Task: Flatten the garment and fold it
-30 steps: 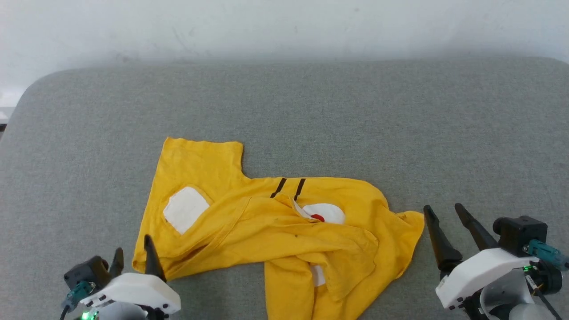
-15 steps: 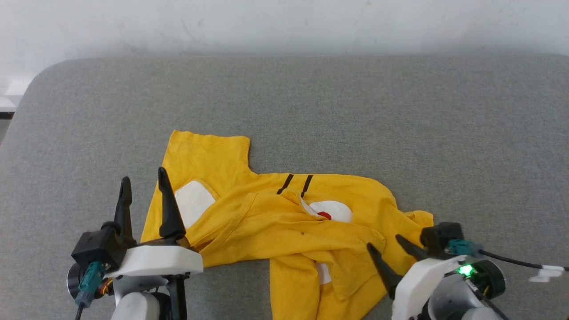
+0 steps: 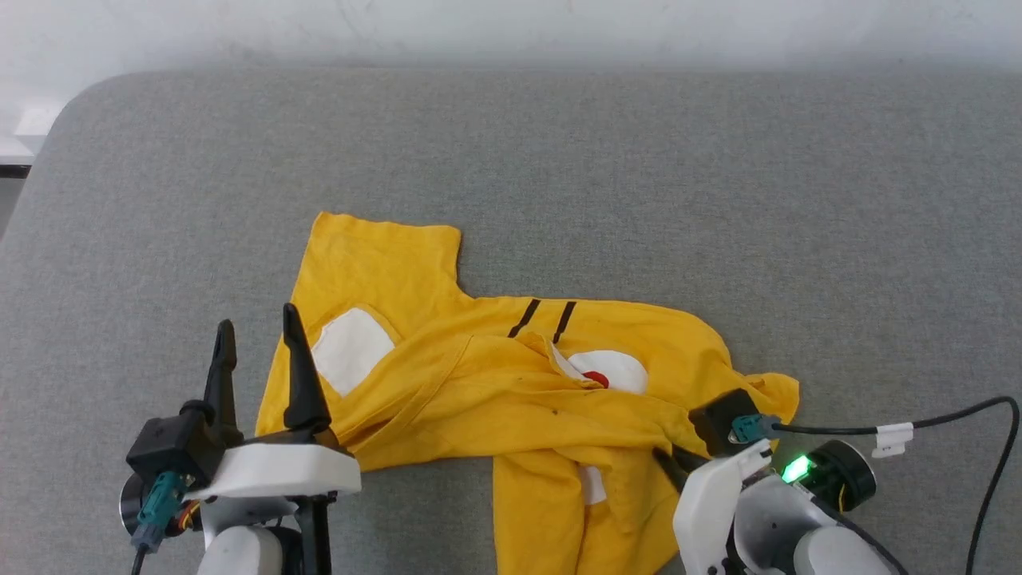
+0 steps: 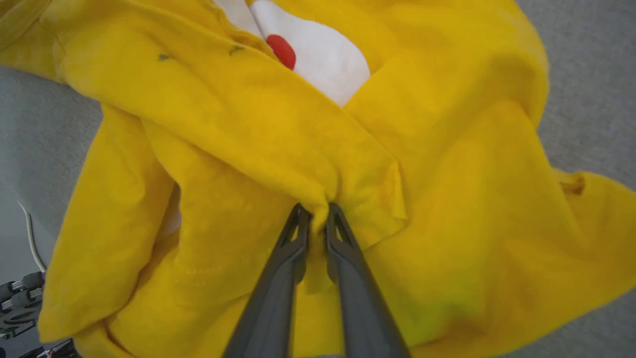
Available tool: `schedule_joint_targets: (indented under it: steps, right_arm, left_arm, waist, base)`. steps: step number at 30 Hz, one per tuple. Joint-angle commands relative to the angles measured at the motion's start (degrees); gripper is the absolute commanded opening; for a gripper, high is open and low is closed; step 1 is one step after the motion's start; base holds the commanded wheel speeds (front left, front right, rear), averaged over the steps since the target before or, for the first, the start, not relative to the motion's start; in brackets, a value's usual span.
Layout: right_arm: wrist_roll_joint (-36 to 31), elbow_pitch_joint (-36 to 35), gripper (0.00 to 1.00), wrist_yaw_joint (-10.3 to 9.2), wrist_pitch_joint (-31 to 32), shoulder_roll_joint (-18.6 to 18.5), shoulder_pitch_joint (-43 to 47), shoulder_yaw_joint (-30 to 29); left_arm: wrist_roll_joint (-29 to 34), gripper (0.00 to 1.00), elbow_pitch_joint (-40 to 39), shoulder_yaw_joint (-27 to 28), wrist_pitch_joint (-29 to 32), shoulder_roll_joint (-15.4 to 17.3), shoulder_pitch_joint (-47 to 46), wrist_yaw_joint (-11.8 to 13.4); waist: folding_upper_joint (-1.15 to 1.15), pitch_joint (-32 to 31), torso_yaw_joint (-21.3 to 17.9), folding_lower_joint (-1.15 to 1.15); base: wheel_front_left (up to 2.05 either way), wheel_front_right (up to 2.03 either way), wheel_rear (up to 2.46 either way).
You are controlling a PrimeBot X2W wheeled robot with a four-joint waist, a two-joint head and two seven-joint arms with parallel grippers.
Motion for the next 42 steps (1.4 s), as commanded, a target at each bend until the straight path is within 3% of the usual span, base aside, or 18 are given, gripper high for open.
schedule_joint_targets:
  steps: [1,7,14,19,24,25,26,27,34,42]
  right_arm:
    - [-0.2,0.0,0.00,-0.05,0.1,-0.1,-1.0,0.0]
    - [-0.4,-2.3,0.00,-0.05,-3.8,-0.4,-2.7,-4.8]
    - [-5.7,-5.6,0.00,-0.05,-10.0,1.5,-3.2,-24.6]
    - [-9.0,-4.5,0.00,-0.05,-5.6,3.3,-0.6,-38.3]
    - [-8.4,-0.6,0.00,-0.05,1.8,4.1,2.1,-45.5]
    - [-7.5,0.3,0.16,-0.05,2.9,4.2,2.4,-46.0]
    - [-6.2,0.8,0.75,-0.05,3.2,4.2,2.6,-45.9]
    - [-5.1,1.0,1.00,-0.05,2.6,4.2,2.7,-45.8]
    - [-1.1,-1.5,1.00,-0.05,-7.0,4.2,6.0,-40.8]
    - [0.8,-5.7,1.00,-0.05,-18.9,4.2,8.4,-33.8]
  left_arm:
    - [0.5,1.00,0.2,0.2,-0.3,-0.3,-0.6,-0.4]
    - [-0.7,1.00,1.0,0.2,-0.3,-0.3,0.1,-0.1]
    - [-1.1,1.00,1.8,-0.2,-0.3,-0.3,0.7,-0.3]
    - [-1.1,1.00,2.3,-0.4,-0.3,-0.3,1.1,-0.7]
    - [-1.2,1.00,3.0,-0.4,-0.3,-0.3,1.0,-0.8]
    - [-1.1,1.00,3.2,-0.4,-0.3,-0.3,0.9,-0.8]
    - [-1.1,1.00,3.5,-0.4,-0.3,-0.3,0.8,-0.9]
    - [-1.3,1.00,3.7,-0.4,-0.3,-0.3,0.8,-0.8]
    - [-0.9,1.00,7.7,-0.2,-0.3,-0.3,-1.1,-0.7]
    - [0.3,1.00,17.7,0.1,4.6,1.3,-10.3,2.1]
  waist:
    - [0.00,-0.1,0.0,-0.01]
    - [0.00,-1.6,-0.7,-0.01]
    - [0.00,-3.5,-1.3,-0.01]
    - [0.00,-4.1,-1.7,-0.01]
    - [0.00,-3.8,-2.8,-0.01]
    - [0.00,-3.7,-3.1,-0.01]
    - [0.00,-3.7,-3.5,-0.01]
    - [0.00,-3.8,-3.9,-0.01]
    - [0.00,-3.9,-7.5,-0.01]
    - [0.00,-2.6,-12.9,-0.01]
  base:
    - [0.00,0.00,0.00]
    - [0.00,0.00,0.00]
    - [0.00,0.00,0.00]
    - [0.00,0.00,0.00]
    - [0.00,0.00,0.00]
    - [0.00,0.00,0.00]
    - [0.00,0.00,0.00]
    - [0.00,0.00,0.00]
    - [0.00,0.00,0.00]
    - [0.00,0.00,0.00]
